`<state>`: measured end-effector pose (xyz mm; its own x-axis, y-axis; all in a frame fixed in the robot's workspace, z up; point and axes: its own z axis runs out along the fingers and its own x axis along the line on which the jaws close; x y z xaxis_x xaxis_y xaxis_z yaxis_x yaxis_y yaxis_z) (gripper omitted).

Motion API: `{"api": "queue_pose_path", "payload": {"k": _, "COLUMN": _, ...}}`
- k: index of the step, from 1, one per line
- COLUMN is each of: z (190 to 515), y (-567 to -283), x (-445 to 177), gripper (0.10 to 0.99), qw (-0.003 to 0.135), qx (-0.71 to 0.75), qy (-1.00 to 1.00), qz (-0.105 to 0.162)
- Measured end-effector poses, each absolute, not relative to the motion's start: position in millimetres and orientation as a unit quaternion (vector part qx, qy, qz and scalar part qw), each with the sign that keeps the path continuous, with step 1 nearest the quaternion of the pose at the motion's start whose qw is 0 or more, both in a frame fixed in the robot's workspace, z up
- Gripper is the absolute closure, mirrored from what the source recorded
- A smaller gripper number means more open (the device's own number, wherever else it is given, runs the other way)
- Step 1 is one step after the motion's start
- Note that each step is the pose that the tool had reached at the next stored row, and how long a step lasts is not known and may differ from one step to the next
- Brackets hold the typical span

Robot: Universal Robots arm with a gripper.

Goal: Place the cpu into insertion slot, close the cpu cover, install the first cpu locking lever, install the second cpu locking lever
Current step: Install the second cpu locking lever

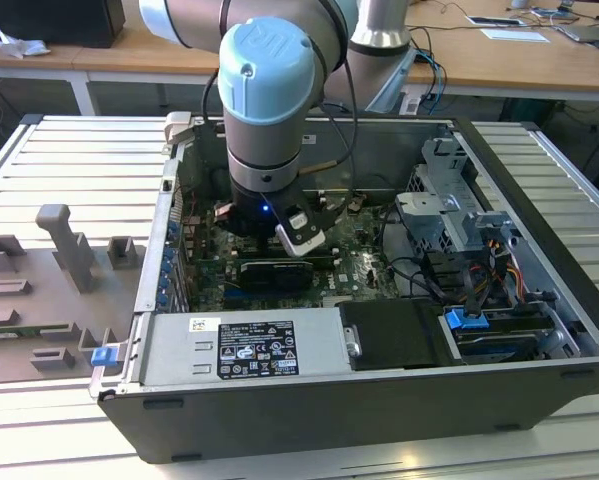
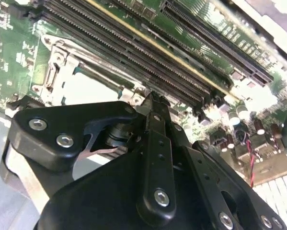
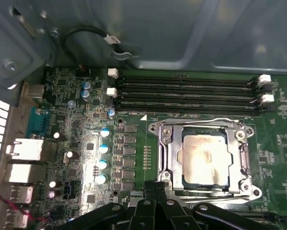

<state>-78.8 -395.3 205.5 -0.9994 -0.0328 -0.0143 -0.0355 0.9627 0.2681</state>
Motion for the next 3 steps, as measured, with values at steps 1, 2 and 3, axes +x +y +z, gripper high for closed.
{"api": "queue_pose_path", "payload": {"k": 1, "z": 208.8, "y": -395.3, "x": -78.8, "gripper": 0.98, "qw": 0.005, "qx": -0.017, "qy": 0.991, "qz": 0.135}}
{"api": "queue_pose_path", "payload": {"k": 2, "z": 210.8, "y": -395.3, "x": -78.8, "gripper": 0.98, "qw": 0.005, "qx": -0.017, "qy": 0.991, "qz": 0.135}}
{"api": "queue_pose_path", "payload": {"k": 3, "z": 212.3, "y": -395.3, "x": -78.8, "gripper": 0.98, "qw": 0.005, "qx": -0.017, "qy": 0.991, "qz": 0.135}}
